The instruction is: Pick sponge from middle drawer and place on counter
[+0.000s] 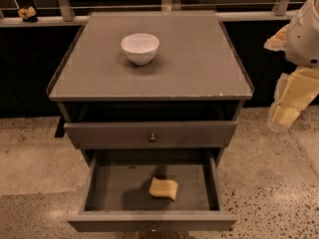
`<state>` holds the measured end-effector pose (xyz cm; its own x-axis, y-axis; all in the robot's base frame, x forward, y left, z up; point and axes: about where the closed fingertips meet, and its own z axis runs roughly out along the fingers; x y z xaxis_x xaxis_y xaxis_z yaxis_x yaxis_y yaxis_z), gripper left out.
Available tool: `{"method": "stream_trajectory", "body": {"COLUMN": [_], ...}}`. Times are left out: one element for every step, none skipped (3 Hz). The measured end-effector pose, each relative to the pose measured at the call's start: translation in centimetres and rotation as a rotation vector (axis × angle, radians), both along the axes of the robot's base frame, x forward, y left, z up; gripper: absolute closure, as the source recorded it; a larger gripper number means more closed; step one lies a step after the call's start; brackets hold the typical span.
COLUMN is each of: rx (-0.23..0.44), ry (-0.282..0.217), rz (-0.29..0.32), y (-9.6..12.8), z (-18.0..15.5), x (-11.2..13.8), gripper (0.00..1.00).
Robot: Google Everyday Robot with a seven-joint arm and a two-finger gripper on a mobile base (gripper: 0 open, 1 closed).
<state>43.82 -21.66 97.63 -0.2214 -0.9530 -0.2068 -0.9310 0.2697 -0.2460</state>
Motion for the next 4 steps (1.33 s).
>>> {"method": "stream_trajectory", "body": {"rx": [0.0,0.009,-0.003,-0.028], "ry": [0.0,0.009,0.026,0.01], "rz": [0.0,-0.006,-0.021,-0.023], "y": [0.0,-0.3,-0.8,-0.8], "z": [0.0,-1.4,-2.9,-3.4], "x": [0.0,0.3,0.5,0.6], "gripper": [0.0,0.0,0.0,0.0]}}
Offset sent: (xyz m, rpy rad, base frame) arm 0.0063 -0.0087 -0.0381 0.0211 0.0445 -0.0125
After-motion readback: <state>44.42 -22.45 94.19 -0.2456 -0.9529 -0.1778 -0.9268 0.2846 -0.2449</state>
